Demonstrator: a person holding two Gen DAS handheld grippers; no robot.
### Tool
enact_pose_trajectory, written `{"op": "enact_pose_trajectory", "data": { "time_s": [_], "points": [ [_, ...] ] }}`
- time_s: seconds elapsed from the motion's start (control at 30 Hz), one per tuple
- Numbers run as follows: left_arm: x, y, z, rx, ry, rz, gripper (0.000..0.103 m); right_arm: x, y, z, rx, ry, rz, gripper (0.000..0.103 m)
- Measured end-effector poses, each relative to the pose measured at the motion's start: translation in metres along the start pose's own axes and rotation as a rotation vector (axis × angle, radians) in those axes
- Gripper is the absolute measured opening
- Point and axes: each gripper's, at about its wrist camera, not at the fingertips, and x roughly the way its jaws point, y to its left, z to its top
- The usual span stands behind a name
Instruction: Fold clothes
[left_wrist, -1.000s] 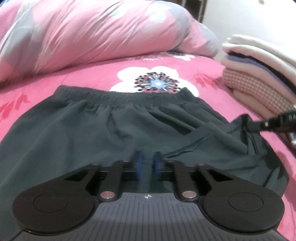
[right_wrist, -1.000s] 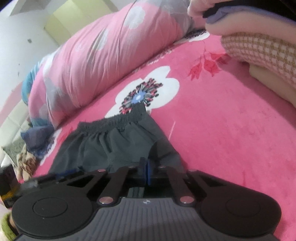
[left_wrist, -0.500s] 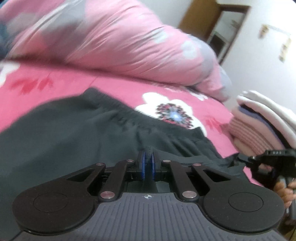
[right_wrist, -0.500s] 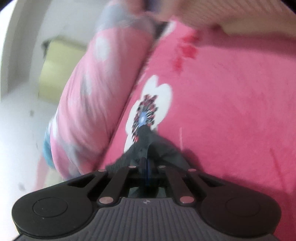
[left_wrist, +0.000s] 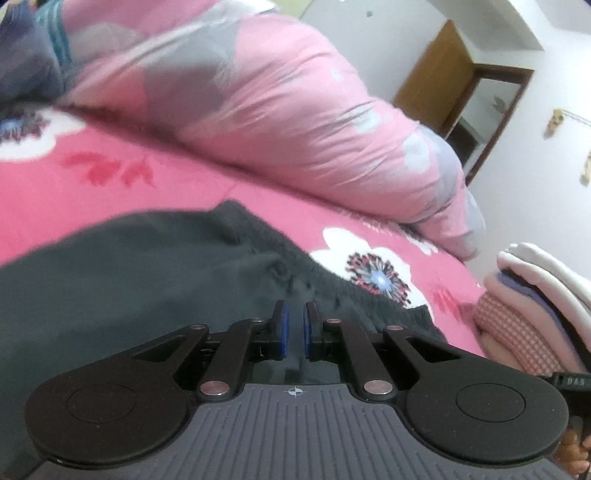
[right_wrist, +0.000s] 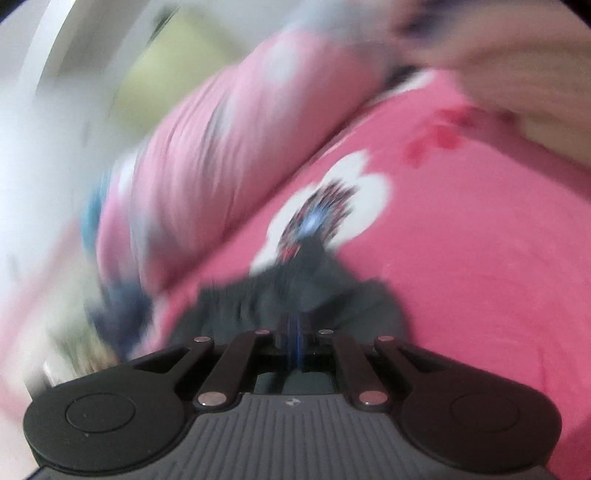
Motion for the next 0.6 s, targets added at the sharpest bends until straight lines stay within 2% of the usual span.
{"op": "enact_pose_trajectory", "data": {
  "time_s": [0.07, 0.1, 0.17, 0.23, 0.3, 0.5, 0.57, 0.6],
  "points": [
    [0.002, -0.016, 0.0, 0.113, 0.042, -0.04, 0.013, 0.008, 0.013, -0.005, -0.075, 0.027, -0.02, 0.003],
    [0.004, -0.026, -0.001, 0.183, 0.075, -0.062, 0.025, 0.011, 0.017, -0.007, -0.095, 0.03, -0.033, 0.003],
    [0.01, -0.051, -0.009, 0.37, 0.148, -0.076, 0.037, 0.013, 0.017, -0.01, -0.082, 0.008, -0.039, 0.003],
    [0.017, -0.073, -0.022, 0.552, 0.185, -0.045, 0.038, 0.012, 0.011, -0.013, -0.035, -0.008, -0.016, 0.003],
    [0.025, -0.085, -0.032, 0.655, 0.207, -0.038, 0.038, 0.008, 0.006, -0.017, -0.016, -0.009, -0.014, 0.003],
    [0.046, -0.087, -0.047, 0.731, 0.277, -0.034, 0.037, -0.003, -0.011, -0.031, 0.003, -0.008, -0.056, 0.003],
    [0.047, -0.085, -0.048, 0.732, 0.274, -0.035, 0.028, -0.005, -0.02, -0.036, 0.027, -0.019, -0.063, 0.003],
    [0.048, -0.084, -0.048, 0.731, 0.272, -0.035, 0.014, -0.005, -0.024, -0.038, 0.038, -0.026, -0.064, 0.003]
  ]
}}
